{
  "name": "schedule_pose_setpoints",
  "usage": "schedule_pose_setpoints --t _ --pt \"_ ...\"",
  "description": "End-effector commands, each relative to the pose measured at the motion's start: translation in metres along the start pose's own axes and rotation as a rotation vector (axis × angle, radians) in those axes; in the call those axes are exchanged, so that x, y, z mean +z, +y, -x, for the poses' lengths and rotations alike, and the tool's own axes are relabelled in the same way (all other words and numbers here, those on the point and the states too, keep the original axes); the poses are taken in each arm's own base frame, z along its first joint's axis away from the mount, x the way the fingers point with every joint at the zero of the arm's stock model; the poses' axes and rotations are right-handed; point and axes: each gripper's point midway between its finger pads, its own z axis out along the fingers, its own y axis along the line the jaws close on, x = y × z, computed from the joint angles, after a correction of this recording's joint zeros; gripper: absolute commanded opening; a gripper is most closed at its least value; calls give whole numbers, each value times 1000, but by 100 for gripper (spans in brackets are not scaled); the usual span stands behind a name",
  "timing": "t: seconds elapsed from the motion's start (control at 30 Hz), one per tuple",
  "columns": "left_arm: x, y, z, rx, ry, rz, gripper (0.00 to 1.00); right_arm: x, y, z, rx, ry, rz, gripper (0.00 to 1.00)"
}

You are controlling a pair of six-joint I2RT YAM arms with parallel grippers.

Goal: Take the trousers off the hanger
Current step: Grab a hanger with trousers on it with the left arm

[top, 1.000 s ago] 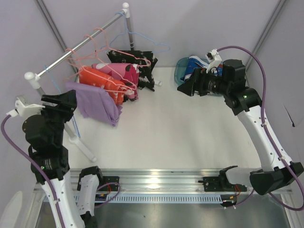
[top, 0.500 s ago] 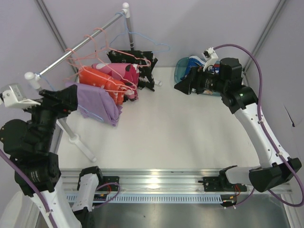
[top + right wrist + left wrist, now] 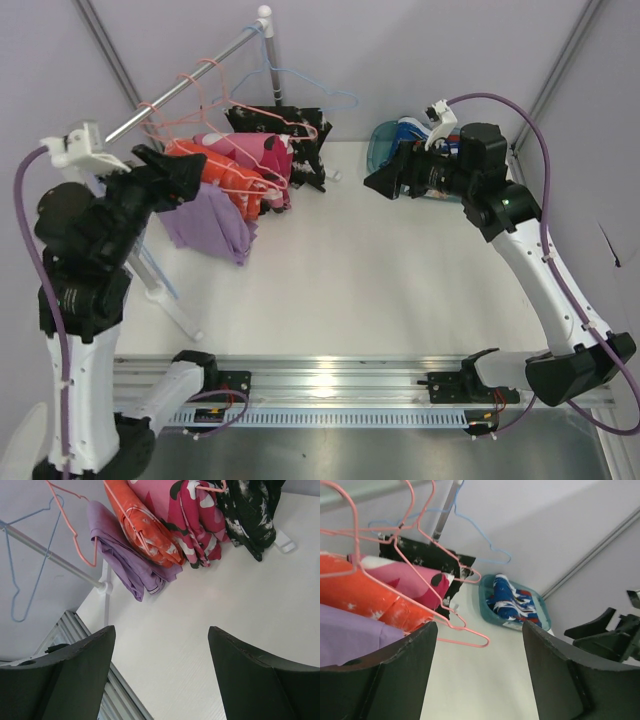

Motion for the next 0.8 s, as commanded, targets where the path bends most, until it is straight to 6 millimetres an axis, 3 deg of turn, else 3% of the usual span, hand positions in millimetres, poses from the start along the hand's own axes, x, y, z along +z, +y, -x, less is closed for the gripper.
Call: schedule_pose_setpoints --t 0.0,0.07,0.3,0.63,0.77 --pt "24 27 -11 3 -2 222 74 0 6 17 -53 -55 16 82" --pt "38 33 -29 -20 35 287 74 0 4 16 -58 -51 7 82" --pt "68 53 -58 -122 9 397 72 -4 -3 11 -70 -47 -38 82" --pt "89 76 -74 -195 -67 497 70 -4 -8 6 -80 -27 -48 83" --pt "103 72 -78 -208 -87 461 68 -4 -7 7 -83 -29 -47 83"
